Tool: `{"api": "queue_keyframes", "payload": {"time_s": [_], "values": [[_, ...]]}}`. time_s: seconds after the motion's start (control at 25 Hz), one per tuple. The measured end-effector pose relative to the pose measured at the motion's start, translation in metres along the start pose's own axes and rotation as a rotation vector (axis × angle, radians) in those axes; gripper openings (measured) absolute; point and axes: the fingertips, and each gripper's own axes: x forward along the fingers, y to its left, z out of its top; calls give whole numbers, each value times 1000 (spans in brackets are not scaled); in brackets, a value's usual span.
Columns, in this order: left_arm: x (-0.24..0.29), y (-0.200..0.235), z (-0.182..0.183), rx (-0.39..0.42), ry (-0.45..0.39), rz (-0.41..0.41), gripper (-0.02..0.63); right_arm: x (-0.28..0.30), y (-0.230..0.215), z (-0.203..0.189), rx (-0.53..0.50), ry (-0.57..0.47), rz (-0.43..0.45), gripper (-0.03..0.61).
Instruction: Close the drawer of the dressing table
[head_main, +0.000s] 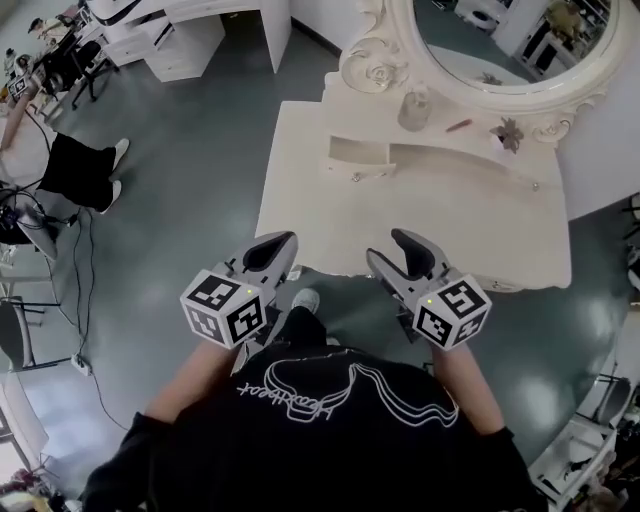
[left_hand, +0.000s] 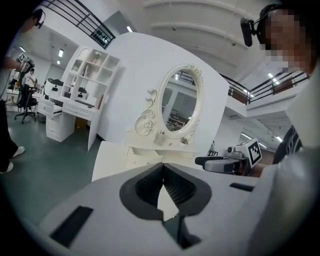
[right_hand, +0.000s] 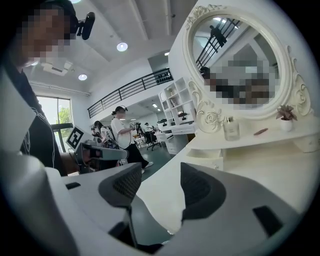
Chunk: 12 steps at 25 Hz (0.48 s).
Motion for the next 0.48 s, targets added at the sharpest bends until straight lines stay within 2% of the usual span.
{"api": "queue_keyframes", "payload": {"time_s": [0.16, 0.48], "values": [[23, 30, 13, 7, 19, -19, 3, 29, -20, 4, 27, 24, -34, 233], [61, 73, 16, 4, 87, -69, 3, 73, -59, -3, 84, 65, -150, 225]]}}
